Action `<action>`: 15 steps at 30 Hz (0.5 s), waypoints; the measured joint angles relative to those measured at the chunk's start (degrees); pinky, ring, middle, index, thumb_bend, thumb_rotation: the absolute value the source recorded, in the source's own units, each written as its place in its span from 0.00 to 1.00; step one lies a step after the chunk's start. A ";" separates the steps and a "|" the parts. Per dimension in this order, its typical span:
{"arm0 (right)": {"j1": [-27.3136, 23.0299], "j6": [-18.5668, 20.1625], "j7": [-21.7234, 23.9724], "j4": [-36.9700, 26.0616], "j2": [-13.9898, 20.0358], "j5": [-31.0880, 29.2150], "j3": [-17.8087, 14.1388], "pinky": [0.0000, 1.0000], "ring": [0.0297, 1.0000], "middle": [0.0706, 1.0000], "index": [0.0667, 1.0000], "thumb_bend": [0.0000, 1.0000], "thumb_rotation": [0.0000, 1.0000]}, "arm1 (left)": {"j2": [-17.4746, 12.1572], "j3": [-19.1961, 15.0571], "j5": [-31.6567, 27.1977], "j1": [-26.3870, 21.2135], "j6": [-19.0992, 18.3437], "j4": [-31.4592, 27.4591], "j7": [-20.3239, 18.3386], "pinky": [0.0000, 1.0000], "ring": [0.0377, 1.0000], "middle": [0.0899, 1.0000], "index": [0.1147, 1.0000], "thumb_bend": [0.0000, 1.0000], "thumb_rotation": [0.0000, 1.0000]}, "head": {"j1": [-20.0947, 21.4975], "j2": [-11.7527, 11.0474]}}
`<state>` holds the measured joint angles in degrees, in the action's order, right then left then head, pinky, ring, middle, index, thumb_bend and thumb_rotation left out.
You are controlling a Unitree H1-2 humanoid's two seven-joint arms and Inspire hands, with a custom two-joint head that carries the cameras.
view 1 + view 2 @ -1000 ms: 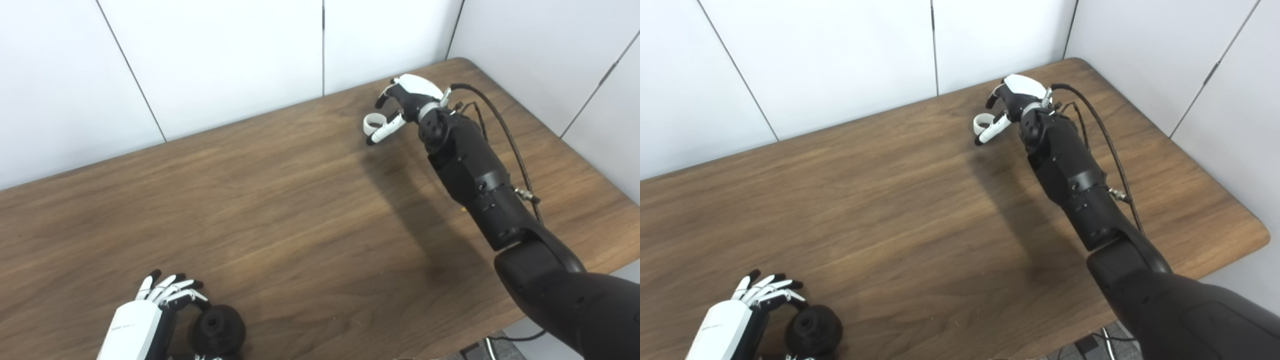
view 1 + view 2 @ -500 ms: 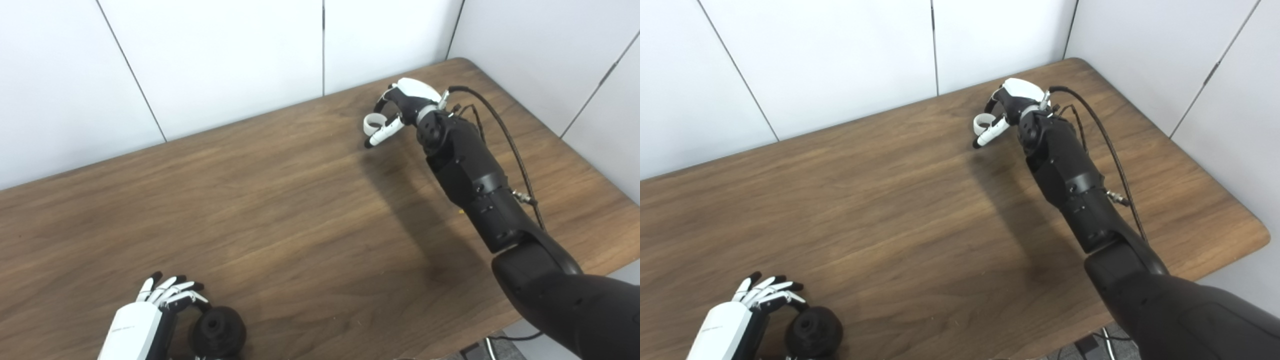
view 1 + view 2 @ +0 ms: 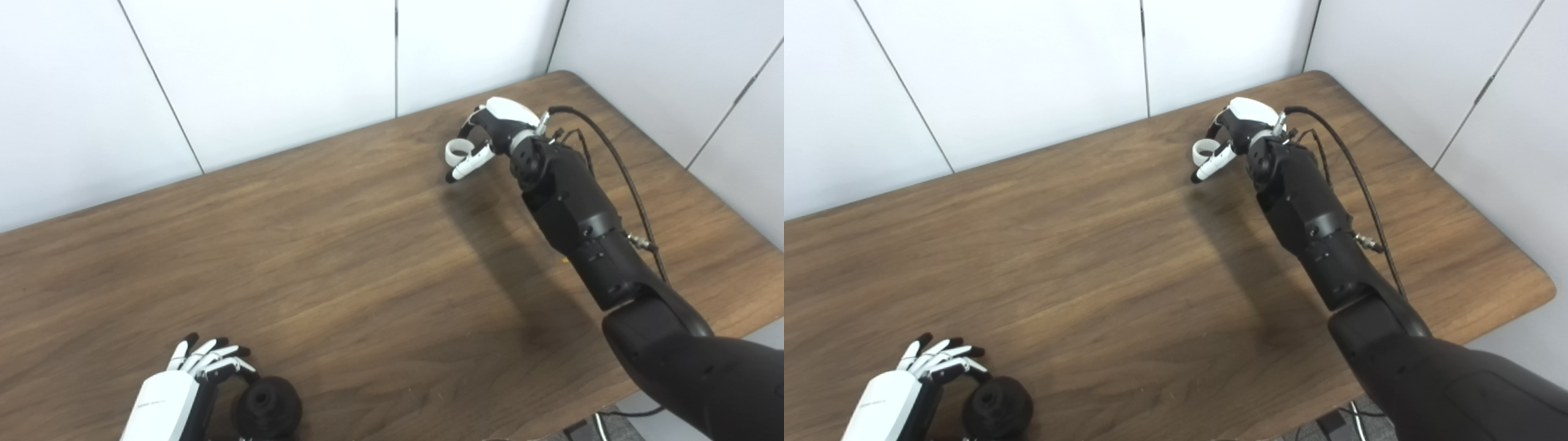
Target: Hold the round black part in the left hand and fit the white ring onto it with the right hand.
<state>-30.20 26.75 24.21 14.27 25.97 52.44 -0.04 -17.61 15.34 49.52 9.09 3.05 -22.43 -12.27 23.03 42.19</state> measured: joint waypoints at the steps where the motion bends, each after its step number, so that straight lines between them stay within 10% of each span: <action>1: 0.00 0.00 0.01 0.00 0.00 0.01 0.00 1.00 1.00 0.96 0.67 0.85 0.32 | 0.00 0.00 0.00 0.00 0.00 0.00 0.00 1.00 0.88 0.75 0.42 0.52 0.05 | 0.00 0.00; 15: 0.09 0.00 -0.36 0.01 0.18 -0.28 0.56 1.00 1.00 0.92 0.58 0.82 0.26 | 0.01 -0.06 0.10 0.07 -0.07 -0.26 -0.45 0.99 0.88 0.76 0.42 0.52 0.05 | 0.00 0.18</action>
<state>-30.11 26.75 23.86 14.28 26.15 52.16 0.52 -17.60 15.28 49.62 9.16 2.98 -22.69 -12.72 23.03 42.36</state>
